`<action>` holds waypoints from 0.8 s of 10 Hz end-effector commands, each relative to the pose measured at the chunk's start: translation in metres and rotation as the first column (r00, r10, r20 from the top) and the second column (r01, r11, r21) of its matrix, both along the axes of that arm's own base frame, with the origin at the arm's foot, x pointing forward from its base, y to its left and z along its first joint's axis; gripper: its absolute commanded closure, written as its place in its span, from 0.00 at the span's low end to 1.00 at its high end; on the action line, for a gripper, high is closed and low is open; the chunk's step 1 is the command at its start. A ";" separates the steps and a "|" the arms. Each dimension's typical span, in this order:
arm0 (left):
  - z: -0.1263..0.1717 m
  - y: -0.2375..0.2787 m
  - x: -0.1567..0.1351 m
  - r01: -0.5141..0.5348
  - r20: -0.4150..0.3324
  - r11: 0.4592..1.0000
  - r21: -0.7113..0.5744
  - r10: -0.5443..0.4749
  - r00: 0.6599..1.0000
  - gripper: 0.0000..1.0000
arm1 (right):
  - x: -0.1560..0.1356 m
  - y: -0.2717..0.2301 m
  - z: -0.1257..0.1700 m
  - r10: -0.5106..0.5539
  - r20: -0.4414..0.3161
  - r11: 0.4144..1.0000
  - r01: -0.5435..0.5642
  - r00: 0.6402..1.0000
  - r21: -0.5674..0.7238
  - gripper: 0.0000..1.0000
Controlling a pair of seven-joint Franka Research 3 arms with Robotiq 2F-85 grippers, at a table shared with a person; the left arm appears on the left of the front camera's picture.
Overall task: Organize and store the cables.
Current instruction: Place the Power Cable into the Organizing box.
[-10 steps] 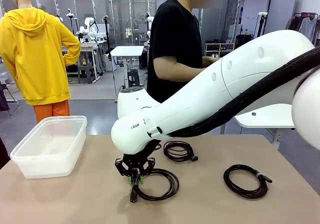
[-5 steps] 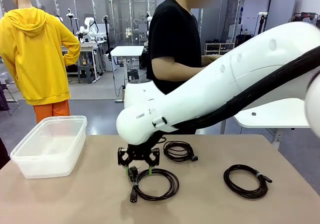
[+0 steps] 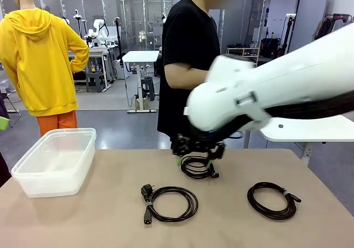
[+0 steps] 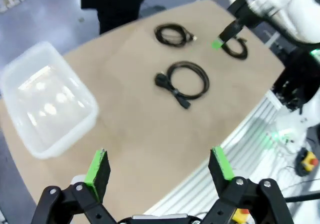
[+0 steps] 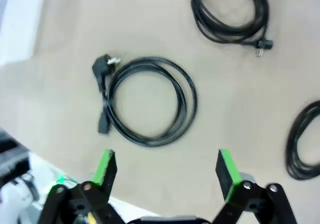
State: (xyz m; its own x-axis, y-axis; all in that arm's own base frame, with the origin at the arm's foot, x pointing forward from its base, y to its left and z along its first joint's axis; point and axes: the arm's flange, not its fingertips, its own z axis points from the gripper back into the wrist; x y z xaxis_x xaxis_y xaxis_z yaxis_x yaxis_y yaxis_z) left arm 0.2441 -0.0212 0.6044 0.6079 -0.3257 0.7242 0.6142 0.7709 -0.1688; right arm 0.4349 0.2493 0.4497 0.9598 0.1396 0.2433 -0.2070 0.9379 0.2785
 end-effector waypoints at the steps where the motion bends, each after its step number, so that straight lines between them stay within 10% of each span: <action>1: -0.005 -0.046 0.012 -0.023 -0.085 0.999 0.023 0.024 0.996 0.00 | -0.035 -0.082 0.001 0.127 0.082 0.982 -0.136 0.989 0.127 0.00; 8: -0.062 -0.196 0.044 -0.183 -0.228 0.973 0.141 0.212 0.950 0.00 | -0.121 -0.270 -0.021 0.252 0.369 0.931 -0.328 0.894 0.159 0.00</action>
State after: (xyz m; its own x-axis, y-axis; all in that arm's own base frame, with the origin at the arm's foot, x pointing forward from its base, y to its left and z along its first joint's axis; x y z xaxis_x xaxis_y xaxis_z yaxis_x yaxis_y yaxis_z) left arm 0.2783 -0.2046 0.5402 0.8087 -0.2920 0.5107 0.4397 0.8767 -0.1951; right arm 0.3678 -0.0096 0.4655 0.7646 0.2913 0.5750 -0.5414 0.7743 0.3277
